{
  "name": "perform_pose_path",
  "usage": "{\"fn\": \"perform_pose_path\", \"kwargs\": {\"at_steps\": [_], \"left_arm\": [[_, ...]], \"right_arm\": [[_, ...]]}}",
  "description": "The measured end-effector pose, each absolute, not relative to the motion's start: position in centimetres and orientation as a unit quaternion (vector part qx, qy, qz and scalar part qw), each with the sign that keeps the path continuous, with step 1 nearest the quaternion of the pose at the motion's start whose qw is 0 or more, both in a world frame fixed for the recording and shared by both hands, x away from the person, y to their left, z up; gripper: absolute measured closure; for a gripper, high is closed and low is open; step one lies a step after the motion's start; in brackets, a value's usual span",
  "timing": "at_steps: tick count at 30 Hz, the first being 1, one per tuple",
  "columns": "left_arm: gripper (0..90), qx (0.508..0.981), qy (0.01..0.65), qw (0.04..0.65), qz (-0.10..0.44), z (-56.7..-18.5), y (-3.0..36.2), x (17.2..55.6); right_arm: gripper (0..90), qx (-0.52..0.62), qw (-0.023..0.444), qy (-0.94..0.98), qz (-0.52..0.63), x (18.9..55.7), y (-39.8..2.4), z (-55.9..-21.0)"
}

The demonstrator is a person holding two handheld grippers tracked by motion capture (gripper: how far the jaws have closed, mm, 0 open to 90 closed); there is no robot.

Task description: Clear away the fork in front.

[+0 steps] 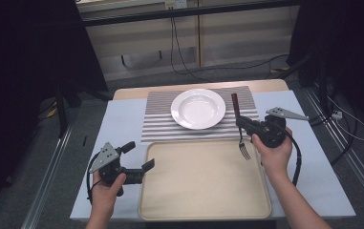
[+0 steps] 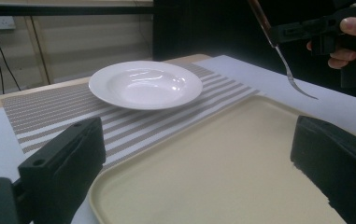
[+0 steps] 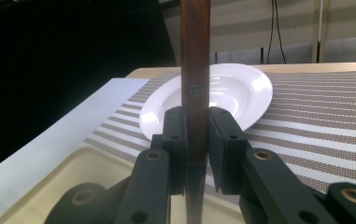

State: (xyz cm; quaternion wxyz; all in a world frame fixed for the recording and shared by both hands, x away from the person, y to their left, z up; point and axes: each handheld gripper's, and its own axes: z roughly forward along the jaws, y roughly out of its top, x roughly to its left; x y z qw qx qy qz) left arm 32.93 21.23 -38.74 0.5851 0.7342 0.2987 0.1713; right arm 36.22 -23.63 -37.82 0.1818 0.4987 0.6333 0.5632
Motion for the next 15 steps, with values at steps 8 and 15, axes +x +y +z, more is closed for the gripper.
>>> {"fn": "perform_pose_path", "kwargs": {"at_steps": [8, 15], "left_arm": [[3.2, 0.729, 0.288, 0.598, 0.165, -37.8, 19.3, 33.2], [2.1, 0.730, 0.285, 0.599, 0.162, -36.8, 17.6, 33.6]], "right_arm": [[78.0, 0.489, 0.180, 0.626, 0.581, 34.8, -23.3, -38.0], [78.0, 0.475, 0.187, 0.630, 0.585, 34.2, -22.2, -38.4]]}}
